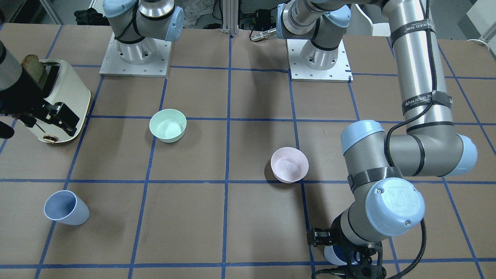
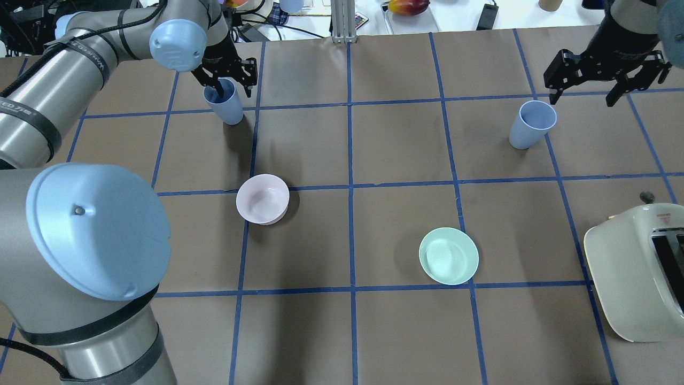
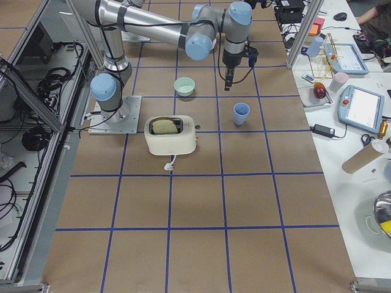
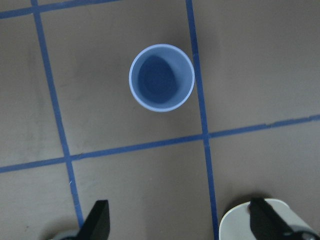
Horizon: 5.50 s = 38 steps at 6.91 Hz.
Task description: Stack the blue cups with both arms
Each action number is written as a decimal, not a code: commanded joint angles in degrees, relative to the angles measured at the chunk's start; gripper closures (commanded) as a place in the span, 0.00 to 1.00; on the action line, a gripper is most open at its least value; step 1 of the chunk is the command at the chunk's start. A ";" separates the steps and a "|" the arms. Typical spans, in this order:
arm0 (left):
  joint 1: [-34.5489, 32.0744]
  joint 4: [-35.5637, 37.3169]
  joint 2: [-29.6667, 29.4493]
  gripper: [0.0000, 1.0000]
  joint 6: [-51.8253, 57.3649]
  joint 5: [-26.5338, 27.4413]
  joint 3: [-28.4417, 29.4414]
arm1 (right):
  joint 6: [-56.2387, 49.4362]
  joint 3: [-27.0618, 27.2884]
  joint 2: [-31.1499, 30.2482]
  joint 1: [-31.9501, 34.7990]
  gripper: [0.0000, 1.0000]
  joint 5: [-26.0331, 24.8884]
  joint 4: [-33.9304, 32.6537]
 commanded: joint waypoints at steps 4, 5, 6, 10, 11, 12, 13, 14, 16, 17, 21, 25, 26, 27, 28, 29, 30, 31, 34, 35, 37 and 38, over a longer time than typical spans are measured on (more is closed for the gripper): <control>-7.86 -0.75 1.56 1.00 -0.37 1.31 1.67 | -6.65 -0.31 12.90 -2.11 0.00 2.01 -14.48; -14.09 -1.63 1.84 1.00 -6.99 1.13 2.29 | -7.18 -0.05 14.30 -2.11 0.00 2.00 -14.48; -18.32 -1.29 1.23 1.00 -17.67 0.17 2.47 | -7.18 -0.05 14.93 -2.20 0.00 1.92 -14.48; -22.85 0.83 -0.45 1.00 -25.87 -3.96 2.21 | -6.66 0.74 17.31 -2.55 0.16 2.09 -14.82; -22.76 1.09 -0.27 0.01 -25.00 -3.36 1.68 | -6.92 0.74 17.31 -2.55 0.52 2.01 -15.18; -22.41 2.48 -0.01 0.00 -24.99 -3.09 1.85 | -6.83 0.74 17.57 -2.55 0.77 2.00 -15.18; -21.19 2.50 0.87 0.00 -24.90 -2.91 2.20 | -6.92 0.74 17.92 -2.55 1.00 2.00 -15.18; -18.66 1.71 2.61 0.00 -24.90 -3.26 2.64 | -7.01 0.22 17.84 -2.55 1.00 1.92 -15.01; -16.10 -8.87 10.32 0.00 -24.81 -3.88 4.31 | -6.40 -1.44 16.79 -2.55 1.00 1.74 -14.04; -13.39 -13.45 14.19 0.00 -24.47 -3.88 4.14 | -6.31 -3.63 16.00 -2.38 1.00 1.74 -10.30; -8.09 -26.16 29.58 0.00 -15.06 -3.08 -7.22 | 6.91 -13.39 10.82 6.72 1.00 5.79 6.51; -5.81 -8.79 37.26 0.00 -8.12 1.57 -21.78 | 31.42 -13.58 9.21 23.86 1.00 6.05 6.02; -4.58 -9.19 37.26 0.00 -8.11 1.66 -21.26 | 34.53 -13.32 10.61 24.86 1.00 6.13 5.31; -4.31 -9.28 37.09 0.00 -8.03 0.79 -21.26 | 34.74 -13.32 11.50 25.82 1.00 6.14 4.34; -4.22 -9.02 37.09 0.00 -8.03 -1.05 -21.26 | 35.61 -13.32 12.46 27.75 1.00 6.22 2.77; -4.22 -9.02 37.17 0.00 -8.03 -0.63 -21.26 | 37.45 -13.32 13.52 29.33 1.00 6.22 1.97; -4.30 -9.02 37.17 0.00 -8.03 -0.45 -21.26 | 37.55 -13.58 14.57 29.52 1.00 6.40 -1.70; -4.39 -9.02 37.17 0.00 -8.03 -0.36 -21.26 | 37.64 -13.58 15.54 29.53 1.00 8.05 -4.26; -4.39 -8.67 37.35 0.00 -8.11 -0.54 -21.35 | 37.82 -13.32 16.95 29.53 1.00 8.07 -4.63; -4.39 -8.75 37.35 0.00 -8.11 -0.45 -21.35 | 37.82 -13.32 17.22 29.53 1.00 8.07 -4.72; -4.39 -8.67 37.35 0.00 -8.11 -0.45 -21.26 | 37.82 -13.32 17.31 29.44 1.00 7.37 -4.81; -4.39 -8.67 37.35 0.00 -8.11 -0.36 -21.26 | 37.82 -13.49 17.57 29.44 1.00 7.28 -4.81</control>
